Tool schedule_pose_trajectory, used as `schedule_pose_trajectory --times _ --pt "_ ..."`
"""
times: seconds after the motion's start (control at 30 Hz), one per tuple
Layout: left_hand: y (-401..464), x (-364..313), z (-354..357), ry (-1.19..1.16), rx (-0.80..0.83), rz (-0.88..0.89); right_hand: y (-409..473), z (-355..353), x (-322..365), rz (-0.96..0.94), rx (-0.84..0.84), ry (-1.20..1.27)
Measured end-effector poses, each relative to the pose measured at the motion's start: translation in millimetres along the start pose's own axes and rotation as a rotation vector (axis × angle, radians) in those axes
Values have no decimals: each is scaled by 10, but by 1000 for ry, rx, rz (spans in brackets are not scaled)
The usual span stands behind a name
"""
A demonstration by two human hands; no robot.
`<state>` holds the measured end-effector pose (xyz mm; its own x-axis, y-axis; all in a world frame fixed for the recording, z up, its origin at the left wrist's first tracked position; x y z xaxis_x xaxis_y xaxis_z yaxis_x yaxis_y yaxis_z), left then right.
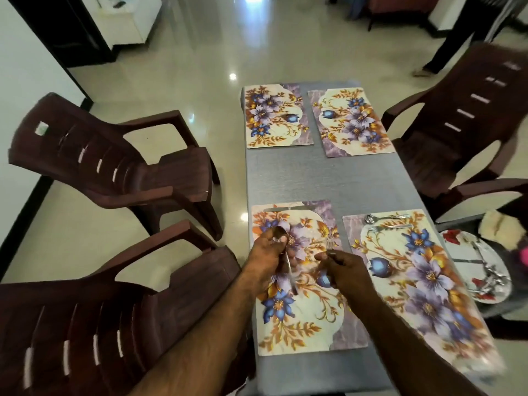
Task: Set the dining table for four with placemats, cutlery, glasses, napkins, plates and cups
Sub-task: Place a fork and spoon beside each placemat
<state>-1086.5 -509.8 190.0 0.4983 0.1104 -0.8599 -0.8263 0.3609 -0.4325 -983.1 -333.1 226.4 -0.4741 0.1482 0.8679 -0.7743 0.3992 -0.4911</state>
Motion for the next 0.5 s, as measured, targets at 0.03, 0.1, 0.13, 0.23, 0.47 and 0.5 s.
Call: schedule_pose_trajectory --times 0.03,0.1,0.13,0.23,0.47,0.5 --pt "-53 7 6 128 39 52 -50 -82 -4 -25 -25 -32" --pt "-167 80 82 381 155 119 -99 -180 -25 -69 -17 -111" --pt "-229 171 127 476 226 107 -128 -195 -26 -84 3 -153" --pt "-462 425 284 639 441 -7 -204 -192 -70 -98 93 -285" --pt "-740 473 362 895 321 56 -141 -398 -449 -275 93 -736" --pt "-756 509 339 959 308 99 -127 -470 -569 -248 99 -750"
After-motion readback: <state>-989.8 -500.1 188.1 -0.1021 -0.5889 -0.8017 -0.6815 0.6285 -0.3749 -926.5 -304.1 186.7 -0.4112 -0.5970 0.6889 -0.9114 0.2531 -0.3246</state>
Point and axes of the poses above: each hand's wrist, its own y-axis towards the middle knuckle, its own z-axis out of the palm, x = y × z, the point moved 9 cm from there along y, towards the middle knuckle, and after that the axes turned 4 degrees about z, right-handed, at the moved point
